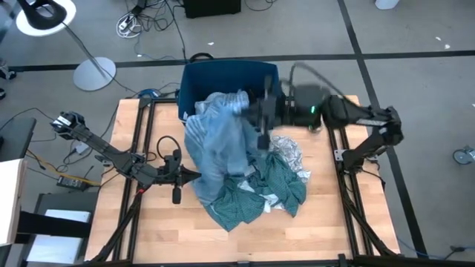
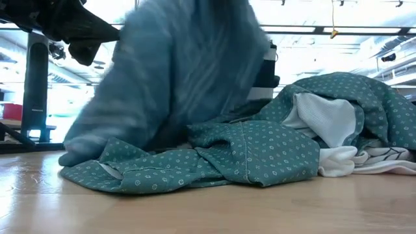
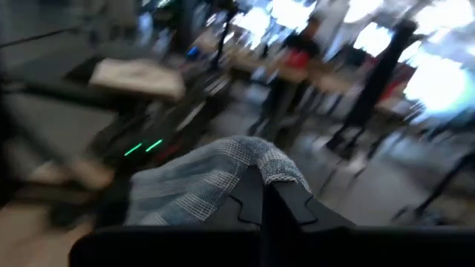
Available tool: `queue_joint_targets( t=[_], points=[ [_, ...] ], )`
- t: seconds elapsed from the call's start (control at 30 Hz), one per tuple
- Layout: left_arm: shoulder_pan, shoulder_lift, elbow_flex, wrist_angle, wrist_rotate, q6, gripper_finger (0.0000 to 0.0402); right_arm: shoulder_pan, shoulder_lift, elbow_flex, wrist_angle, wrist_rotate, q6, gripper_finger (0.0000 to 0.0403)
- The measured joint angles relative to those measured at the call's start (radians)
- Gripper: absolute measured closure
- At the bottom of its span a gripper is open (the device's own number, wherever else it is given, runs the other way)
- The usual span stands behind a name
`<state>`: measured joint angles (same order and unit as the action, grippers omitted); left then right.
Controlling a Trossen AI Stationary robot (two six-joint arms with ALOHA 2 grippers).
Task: Sort clothes
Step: Put the blue checkered polo into the blue laundry organizer
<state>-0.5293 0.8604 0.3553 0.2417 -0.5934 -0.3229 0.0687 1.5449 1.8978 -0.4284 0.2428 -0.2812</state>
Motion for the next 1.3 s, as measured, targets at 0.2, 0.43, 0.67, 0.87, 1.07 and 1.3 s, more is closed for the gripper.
queue_joint_targets(
  t=[0.2,0.43,0.67,0.87,1.07,1.3],
  points=[
    [0.0,0.0,0.0,-0.002,0.0,0.001,0.04,-0.125,0.168,0.314,0.078,-0.043,-0.15,0.0402],
    [0.0,0.0,0.0,-0.014,0.0,0.006,0.04,-0.275,0.301,0.419,0.426,-0.265,-0.193,0.0402],
    [0.0,0.0,0.0,-0.029,0.0,0.006,0.04,-0.414,0.349,0.419,0.205,-0.187,-0.106,0.0402],
    [0.0,0.0,0.0,-0.032,0.0,0.006,0.04,-0.491,0.365,0.419,-0.191,-0.18,0.08,0.0393],
    [0.0,0.0,0.0,-0.027,0.0,0.005,0.04,-0.531,0.387,0.392,-0.547,-0.188,0.203,0.0381],
    [0.0,0.0,0.0,-0.024,0.0,0.005,0.04,-0.531,0.397,0.193,-0.625,-0.284,0.27,0.0361]
  ],
)
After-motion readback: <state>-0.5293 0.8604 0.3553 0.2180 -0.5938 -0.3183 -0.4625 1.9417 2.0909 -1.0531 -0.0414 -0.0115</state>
